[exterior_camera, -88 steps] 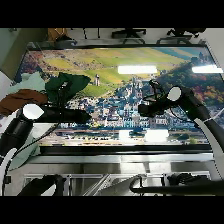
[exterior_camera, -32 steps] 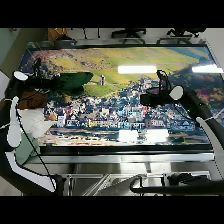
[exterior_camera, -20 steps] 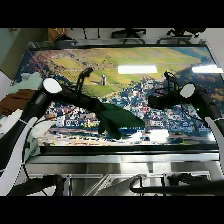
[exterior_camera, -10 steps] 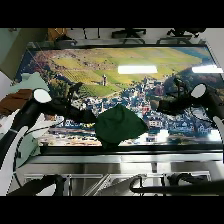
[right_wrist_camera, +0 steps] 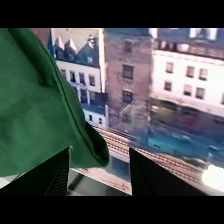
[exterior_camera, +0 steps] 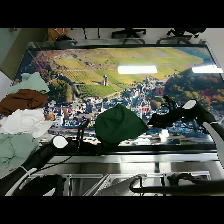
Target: Fold the shirts.
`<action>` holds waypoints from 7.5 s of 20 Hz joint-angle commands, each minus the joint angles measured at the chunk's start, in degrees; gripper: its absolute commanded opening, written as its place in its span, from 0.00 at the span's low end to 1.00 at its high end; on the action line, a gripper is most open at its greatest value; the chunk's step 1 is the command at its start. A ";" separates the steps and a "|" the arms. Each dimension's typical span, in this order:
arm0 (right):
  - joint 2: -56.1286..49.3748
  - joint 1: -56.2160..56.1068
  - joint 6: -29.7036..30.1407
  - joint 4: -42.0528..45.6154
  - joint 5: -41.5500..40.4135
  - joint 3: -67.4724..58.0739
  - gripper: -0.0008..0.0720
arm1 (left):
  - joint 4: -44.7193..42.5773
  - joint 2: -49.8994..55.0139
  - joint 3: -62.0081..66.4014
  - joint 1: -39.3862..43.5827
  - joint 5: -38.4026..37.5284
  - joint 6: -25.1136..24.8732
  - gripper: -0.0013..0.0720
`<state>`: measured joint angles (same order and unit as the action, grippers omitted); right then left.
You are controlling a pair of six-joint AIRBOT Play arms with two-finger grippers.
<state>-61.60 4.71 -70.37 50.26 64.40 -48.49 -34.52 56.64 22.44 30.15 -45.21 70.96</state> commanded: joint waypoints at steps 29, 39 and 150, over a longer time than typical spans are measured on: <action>31.10 24.13 20.85 -46.60 16.15 -29.20 0.04 | 1.60 -21.38 54.73 -35.23 -32.72 -4.90 0.04; 23.37 12.96 22.62 -31.80 5.16 -0.11 0.04 | 1.05 -2.86 29.27 -14.69 -22.77 -12.28 0.04; -39.04 0.33 19.74 -19.78 -5.86 -50.53 0.04 | -10.99 21.46 15.08 -30.99 -1.03 -1.62 0.41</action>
<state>-100.75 5.26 -51.09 32.47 57.01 -97.65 -45.21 74.96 35.55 -1.19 -49.08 71.09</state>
